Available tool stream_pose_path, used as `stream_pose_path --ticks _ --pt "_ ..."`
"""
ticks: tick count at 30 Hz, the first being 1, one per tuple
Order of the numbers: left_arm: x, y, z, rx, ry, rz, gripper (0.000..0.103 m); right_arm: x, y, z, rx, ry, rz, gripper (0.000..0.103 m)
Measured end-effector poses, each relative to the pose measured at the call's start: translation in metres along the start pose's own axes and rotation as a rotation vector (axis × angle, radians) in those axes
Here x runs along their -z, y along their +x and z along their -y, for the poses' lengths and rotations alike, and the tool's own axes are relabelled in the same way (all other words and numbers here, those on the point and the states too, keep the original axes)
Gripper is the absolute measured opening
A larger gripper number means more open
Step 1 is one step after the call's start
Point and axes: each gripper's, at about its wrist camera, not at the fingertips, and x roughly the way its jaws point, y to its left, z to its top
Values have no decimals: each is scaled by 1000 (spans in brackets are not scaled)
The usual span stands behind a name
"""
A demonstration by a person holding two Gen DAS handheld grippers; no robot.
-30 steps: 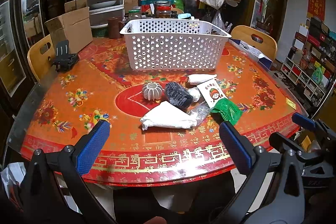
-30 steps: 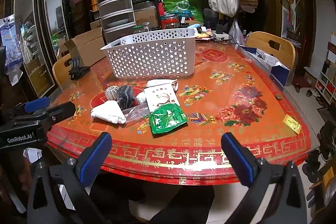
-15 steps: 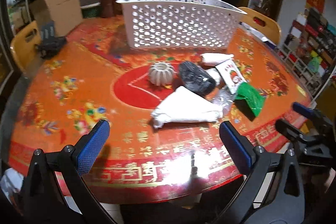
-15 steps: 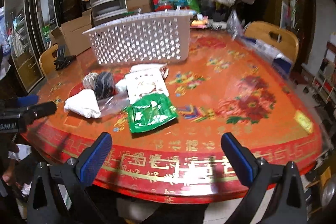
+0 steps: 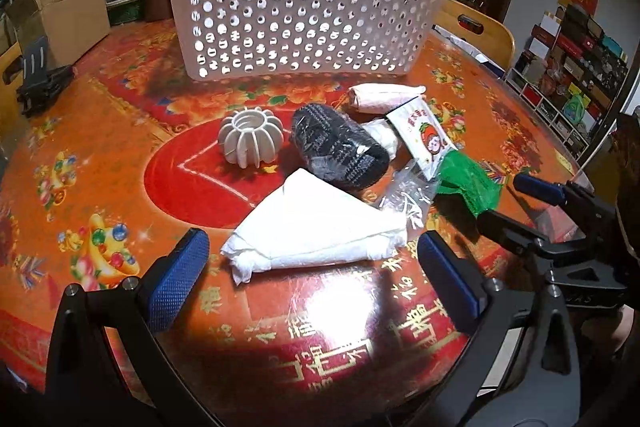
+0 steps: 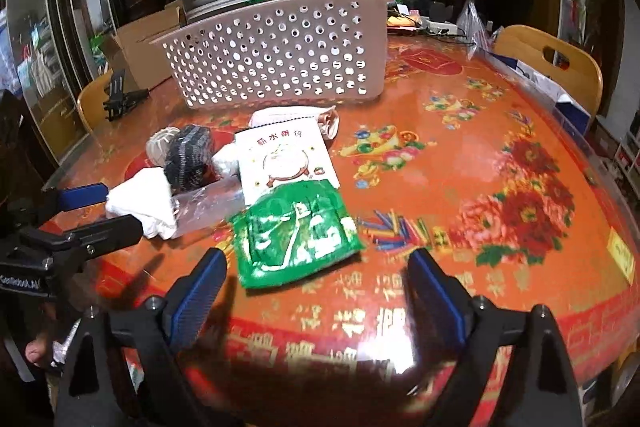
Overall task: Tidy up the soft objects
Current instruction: 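Grasp the white folded cloth with the left tool while the right tool grasps the green foil packet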
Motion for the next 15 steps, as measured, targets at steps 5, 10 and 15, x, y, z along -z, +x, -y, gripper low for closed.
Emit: stream_pose_path --ticks 5,10,15 --pt "1 12 -1 -2 0 -11 98 -6 9 -8 12 -57 4 73" --pt "2 13 -2 -6 15 2 96 -9 14 -14 35 -94 -3 71" --pt "0 14 -3 2 14 8 95 -12 16 -13 25 -92 -5 69"
